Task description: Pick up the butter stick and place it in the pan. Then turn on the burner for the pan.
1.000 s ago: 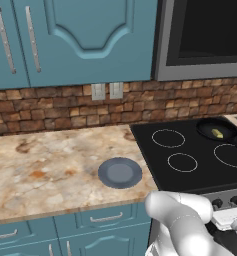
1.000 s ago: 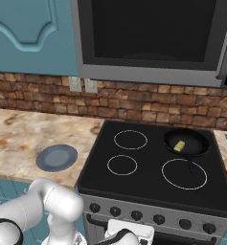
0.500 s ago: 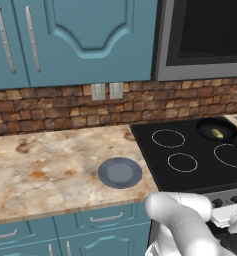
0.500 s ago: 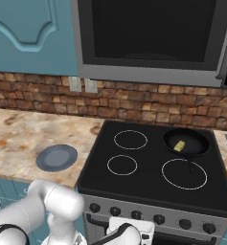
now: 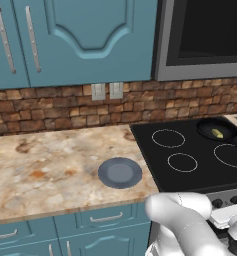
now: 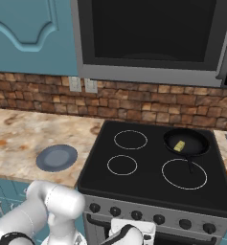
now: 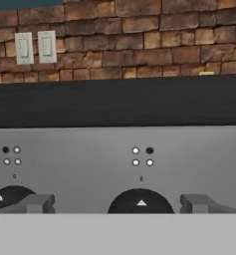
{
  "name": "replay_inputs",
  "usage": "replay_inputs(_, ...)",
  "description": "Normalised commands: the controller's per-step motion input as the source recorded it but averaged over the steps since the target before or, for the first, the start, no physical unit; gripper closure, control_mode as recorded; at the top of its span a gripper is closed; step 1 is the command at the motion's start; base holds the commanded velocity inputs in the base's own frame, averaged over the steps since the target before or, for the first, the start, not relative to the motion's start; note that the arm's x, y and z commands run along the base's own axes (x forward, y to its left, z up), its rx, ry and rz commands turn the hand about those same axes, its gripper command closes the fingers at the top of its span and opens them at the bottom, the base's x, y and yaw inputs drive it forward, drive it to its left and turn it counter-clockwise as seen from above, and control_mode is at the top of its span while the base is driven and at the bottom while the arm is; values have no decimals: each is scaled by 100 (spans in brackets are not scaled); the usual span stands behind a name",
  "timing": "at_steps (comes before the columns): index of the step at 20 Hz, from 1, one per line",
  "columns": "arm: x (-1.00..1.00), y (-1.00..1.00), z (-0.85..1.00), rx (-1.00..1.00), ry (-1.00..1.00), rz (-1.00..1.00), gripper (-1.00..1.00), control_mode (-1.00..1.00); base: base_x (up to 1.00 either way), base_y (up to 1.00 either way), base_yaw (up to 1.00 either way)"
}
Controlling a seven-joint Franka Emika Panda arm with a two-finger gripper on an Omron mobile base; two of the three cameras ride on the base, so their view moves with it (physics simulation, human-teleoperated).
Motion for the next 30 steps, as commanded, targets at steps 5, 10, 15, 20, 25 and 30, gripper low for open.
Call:
replay_inputs(5, 7, -10, -9, 0, 0, 3, -100, -100, 0, 0, 0)
replay_inputs(10, 9, -7, -11, 0, 0, 3, -100, -100, 0, 0, 0)
replay_inputs(15, 9, -3, -14, 0, 0, 3, -100, -100, 0, 0, 0)
replay_inputs(20, 6, 0, -1, 0, 0, 1, -100, -100, 0, 0, 0)
replay_inputs(25, 12, 0, 0, 0, 1, 1, 100, -100, 0, 0, 0)
replay_inputs(30, 7, 0, 0, 0, 2, 0, 100, -100, 0, 0, 0)
